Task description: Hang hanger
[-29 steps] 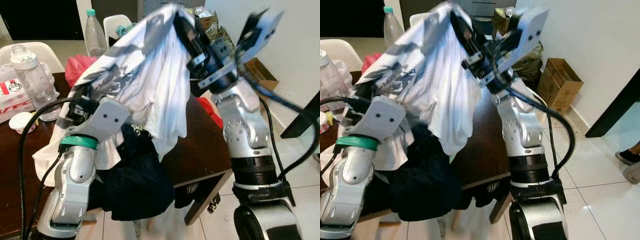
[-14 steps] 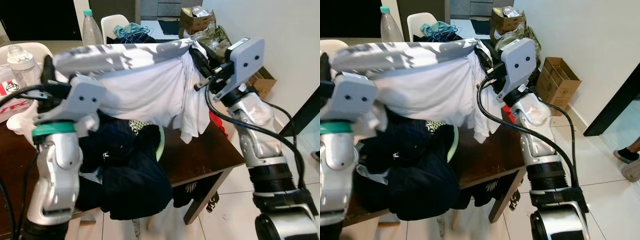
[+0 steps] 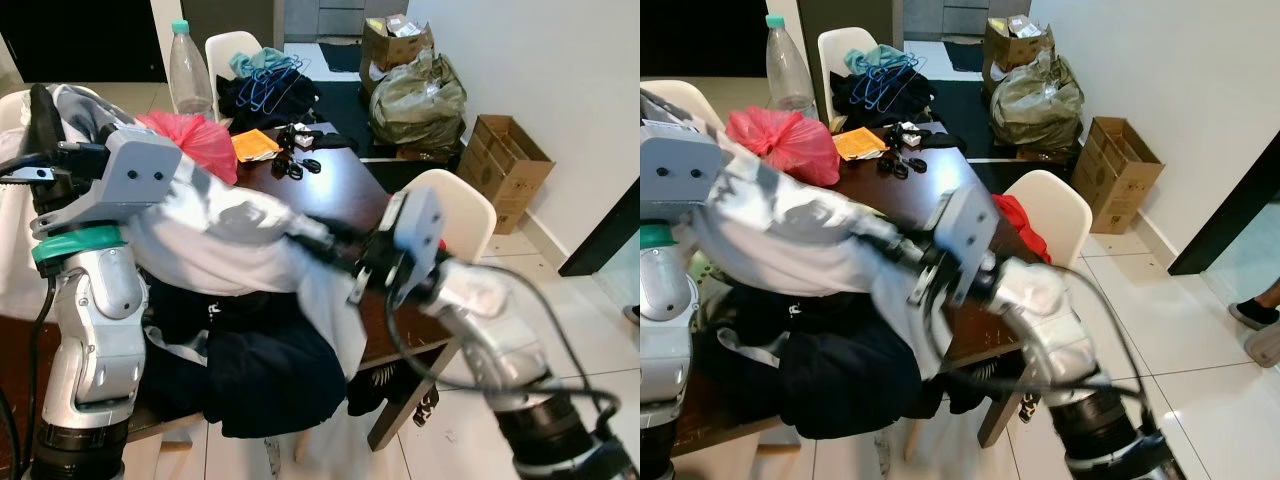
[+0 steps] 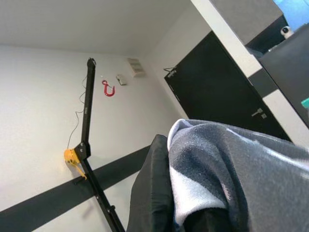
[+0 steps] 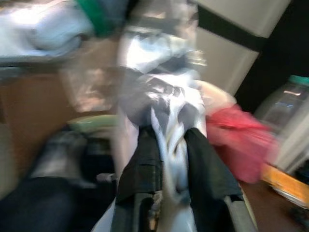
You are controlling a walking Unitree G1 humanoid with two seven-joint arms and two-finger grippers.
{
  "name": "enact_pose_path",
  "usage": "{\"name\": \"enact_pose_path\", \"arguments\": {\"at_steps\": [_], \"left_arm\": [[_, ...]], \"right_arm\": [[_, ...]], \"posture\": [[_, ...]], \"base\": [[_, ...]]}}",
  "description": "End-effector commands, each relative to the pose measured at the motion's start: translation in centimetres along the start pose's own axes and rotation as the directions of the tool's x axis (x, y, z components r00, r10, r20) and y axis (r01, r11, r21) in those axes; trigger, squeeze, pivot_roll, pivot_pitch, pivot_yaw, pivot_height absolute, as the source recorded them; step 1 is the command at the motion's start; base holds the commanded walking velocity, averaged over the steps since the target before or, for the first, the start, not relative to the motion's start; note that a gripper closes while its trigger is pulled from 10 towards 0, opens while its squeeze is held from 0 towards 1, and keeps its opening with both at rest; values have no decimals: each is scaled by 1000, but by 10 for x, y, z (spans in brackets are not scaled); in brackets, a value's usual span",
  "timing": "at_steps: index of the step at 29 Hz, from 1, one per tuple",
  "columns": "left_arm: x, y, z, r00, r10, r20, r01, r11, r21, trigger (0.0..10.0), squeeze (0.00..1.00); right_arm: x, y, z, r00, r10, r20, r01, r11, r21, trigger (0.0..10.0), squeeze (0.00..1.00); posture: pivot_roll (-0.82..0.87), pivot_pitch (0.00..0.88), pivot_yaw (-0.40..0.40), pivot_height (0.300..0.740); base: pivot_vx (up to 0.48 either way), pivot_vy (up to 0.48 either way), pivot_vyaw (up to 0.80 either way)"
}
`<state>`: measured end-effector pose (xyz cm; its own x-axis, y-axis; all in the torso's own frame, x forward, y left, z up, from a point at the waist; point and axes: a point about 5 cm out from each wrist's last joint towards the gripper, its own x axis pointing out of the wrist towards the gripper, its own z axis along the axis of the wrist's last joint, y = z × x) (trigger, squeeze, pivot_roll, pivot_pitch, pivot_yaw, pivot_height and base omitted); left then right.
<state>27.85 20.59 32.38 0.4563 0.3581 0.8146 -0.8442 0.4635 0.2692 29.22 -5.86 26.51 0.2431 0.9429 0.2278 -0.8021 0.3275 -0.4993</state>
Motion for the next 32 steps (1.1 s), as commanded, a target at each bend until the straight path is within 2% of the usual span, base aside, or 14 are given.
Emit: {"name": "enact_pose_path", "arguments": {"at_steps": [1, 4, 5, 6, 7, 8, 11, 14, 15, 17, 19, 20, 24, 32], "left_arm": [[0, 0, 1, 1000, 19, 9, -19, 1000, 6, 0, 0], [-1, 0, 0, 1000, 23, 1, -23, 1000, 7, 0, 0], [0, 0, -1, 1000, 30, -2, -30, 999, 10, 0, 0], [0, 1, -1, 999, 36, -4, -36, 999, 12, 0, 0], [1, 2, -3, 999, 44, -7, -44, 999, 18, 0, 0], [1, 2, -3, 999, 44, -7, -44, 999, 18, 0, 0], [4, 7, -7, 998, 65, -11, -64, 997, 41, 0, 0], [4, 8, -8, 998, 68, -11, -67, 997, 46, 0, 0], [4, 9, -10, 998, 69, -12, -69, 996, 50, 0, 0], [4, 9, -10, 998, 69, -12, -69, 996, 50, 0, 0], [3, 10, -11, 998, 69, -13, -68, 996, 54, 0, 0], [3, 10, -11, 998, 69, -13, -68, 996, 54, 0, 0], [1, 8, -11, 998, 57, -13, -56, 997, 51, 0, 0], [1, 7, -12, 998, 55, -12, -54, 997, 51, 0, 0]], "right_arm": [[7, 9, -1, 999, 38, 5, -38, 999, 8, 10000, 1000], [11, 15, -2, 996, 83, 12, -83, 996, 31, 10000, 1000], [8, 16, -1, 993, 116, 13, -116, 992, 50, 10000, 290], [6, 17, 0, 990, 137, 13, -138, 988, 62, 10000, 290], [1, 15, -1, 988, 152, -7, -151, 986, 74, 10000, 0], [1, 15, -1, 988, 152, -7, -151, 986, 74, 10000, 0], [-30, 5, -24, 962, 162, -218, -156, 987, 43, 10000, 0], [-38, 3, -30, 949, 154, -276, -151, 988, 32, 10000, 0], [-51, 2, -40, 924, 147, -352, -144, 989, 34, 10000, 0], [-51, 2, -40, 924, 147, -352, -144, 989, 34, 10000, 0], [-71, 2, -58, 877, 102, -469, -104, 994, 22, 10000, 0], [-71, 2, -58, 877, 102, -469, -104, 994, 22, 10000, 0], [-66, -10, -72, 870, -134, -474, 130, 991, -42, 10000, 0], [-50, -2, -74, 904, -174, -391, 215, 975, 62, 10000, 0]], "posture": [[-22, 84, 26, 740], [-19, 84, 21, 740], [-16, 85, 18, 740], [-15, 85, 16, 740], [-12, 85, 13, 740], [-12, 85, 13, 740], [-7, 85, 7, 740], [-7, 85, 6, 740], [-7, 85, 4, 740], [-7, 85, 4, 740], [-13, 87, 5, 740], [-13, 87, 5, 740], [-20, 86, 9, 740], [-17, 88, 8, 740]], "base": [[0, 0, 0], [0, 0, 0], [0, 0, 0], [0, 0, 0], [0, 0, 0], [0, 0, 0], [0, 0, 0], [0, 0, 0], [0, 0, 0], [0, 0, 0], [0, 0, 0], [0, 0, 0], [0, 0, 0], [0, 0, 0]]}}
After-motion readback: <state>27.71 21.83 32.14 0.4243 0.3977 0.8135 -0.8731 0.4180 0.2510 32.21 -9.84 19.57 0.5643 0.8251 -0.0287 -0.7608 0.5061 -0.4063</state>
